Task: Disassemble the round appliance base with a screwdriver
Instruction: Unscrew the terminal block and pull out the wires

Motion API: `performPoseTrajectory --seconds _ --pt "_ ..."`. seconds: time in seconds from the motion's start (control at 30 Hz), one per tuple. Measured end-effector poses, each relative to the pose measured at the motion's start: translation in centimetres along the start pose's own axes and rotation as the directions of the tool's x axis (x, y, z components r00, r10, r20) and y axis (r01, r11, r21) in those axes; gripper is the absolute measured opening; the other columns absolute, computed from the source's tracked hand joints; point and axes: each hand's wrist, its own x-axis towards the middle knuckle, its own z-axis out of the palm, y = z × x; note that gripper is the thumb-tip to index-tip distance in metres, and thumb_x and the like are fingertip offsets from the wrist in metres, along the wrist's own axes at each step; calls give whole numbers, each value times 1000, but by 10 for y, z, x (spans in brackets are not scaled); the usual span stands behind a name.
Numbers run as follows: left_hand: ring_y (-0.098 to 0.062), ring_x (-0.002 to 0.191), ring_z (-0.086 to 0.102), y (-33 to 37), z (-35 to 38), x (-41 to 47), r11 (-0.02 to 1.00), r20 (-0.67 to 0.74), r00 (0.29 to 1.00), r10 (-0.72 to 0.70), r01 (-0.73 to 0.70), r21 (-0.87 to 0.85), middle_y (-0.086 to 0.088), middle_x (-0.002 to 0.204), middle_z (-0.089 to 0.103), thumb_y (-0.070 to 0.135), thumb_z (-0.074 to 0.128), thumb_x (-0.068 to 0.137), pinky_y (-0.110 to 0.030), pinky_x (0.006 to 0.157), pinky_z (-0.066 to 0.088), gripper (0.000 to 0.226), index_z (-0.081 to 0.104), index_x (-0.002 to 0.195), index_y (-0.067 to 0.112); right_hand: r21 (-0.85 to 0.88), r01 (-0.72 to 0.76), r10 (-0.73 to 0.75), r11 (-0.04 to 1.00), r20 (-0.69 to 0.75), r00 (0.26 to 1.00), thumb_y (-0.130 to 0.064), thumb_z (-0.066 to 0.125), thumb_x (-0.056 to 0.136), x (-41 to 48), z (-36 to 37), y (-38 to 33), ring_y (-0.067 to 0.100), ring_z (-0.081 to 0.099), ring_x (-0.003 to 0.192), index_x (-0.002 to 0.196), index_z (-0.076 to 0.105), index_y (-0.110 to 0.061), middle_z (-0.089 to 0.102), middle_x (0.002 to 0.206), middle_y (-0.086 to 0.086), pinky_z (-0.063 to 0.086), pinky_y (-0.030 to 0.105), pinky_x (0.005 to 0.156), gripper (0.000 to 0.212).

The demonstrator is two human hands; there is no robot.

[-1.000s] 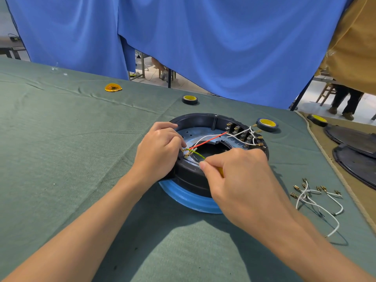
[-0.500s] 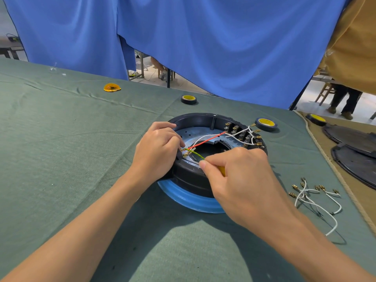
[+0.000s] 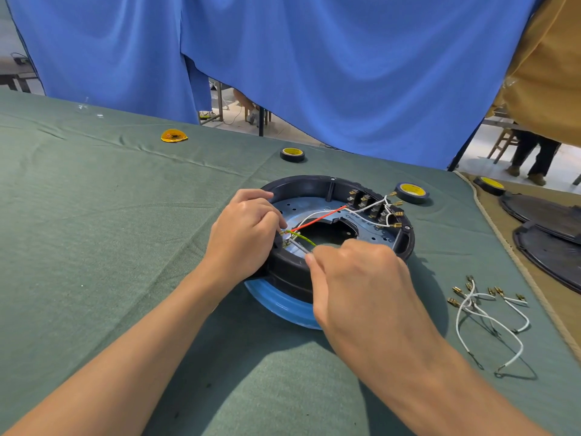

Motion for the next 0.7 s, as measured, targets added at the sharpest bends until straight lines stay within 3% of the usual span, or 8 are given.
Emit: performPoseTrajectory --seconds 0.17,0.23,0.3,0.37,0.47,0.57,0.63,0.7 --pt "0 116 47 -2 0 0 1000 -4 1000 -1 1 -13 18 86 68 21 36 72 -43 99 40 33 61 55 33 -85 59 -56 995 34 998 -35 46 94 5 -12 9 24 54 71 70 44 -20 49 69 -3 40 32 62 28" --pt "-1 116 47 -2 0 0 1000 3 1000 3 -3 -15 20 83 67 21 36 72 -43 100 39 33 60 53 34 -27 48 -46 998 73 996 -47 31 92 8 -28 16 23 56 72 77 55 -20 57 71 -3 45 37 67 39" --pt "0 116 47 -2 0 1 1000 7 1000 6 -6 -11 20 82 67 21 36 73 -43 101 39 33 58 52 34 94 20 -26 995 64 998 -56 28 85 13 -41 23 16 52 64 81 58 -24 55 63 -6 43 36 62 44" --pt "0 116 47 -3 -1 1 1000 13 1000 8 -8 -10 19 83 68 21 36 73 -44 101 38 34 57 50 35 253 -32 11 967 85 996 -63 31 83 18 -48 34 12 46 55 83 50 -28 53 58 -9 36 25 53 39" --pt "2 114 47 -4 -1 1 1000 15 1000 16 -16 -24 20 81 68 21 36 73 -44 102 38 35 55 48 36 374 -72 34 925 108 994 -63 36 83 30 -46 49 8 41 50 85 40 -28 47 54 -8 34 22 52 36" --pt "2 113 47 -3 -1 0 1000 9 1000 24 -24 -20 21 79 68 21 36 73 -45 101 38 35 54 48 36 361 3 -15 933 28 1000 -49 55 88 56 -39 55 10 37 53 75 39 -25 42 56 -6 32 23 50 32" --pt "1 113 48 -3 -1 0 999 4 999 36 -36 -19 21 78 68 21 37 74 -43 100 39 35 54 48 37 317 79 -79 945 -11 997 -39 67 84 79 -35 54 11 34 54 66 35 -25 38 54 -7 29 22 50 40" --pt "-1 112 49 -3 -2 0 998 -1 998 57 -57 -11 21 77 68 21 37 74 -43 99 40 35 54 49 38 212 158 -169 964 34 985 -31 75 79 104 -29 51 12 35 53 59 33 -25 38 54 -6 29 22 52 47"
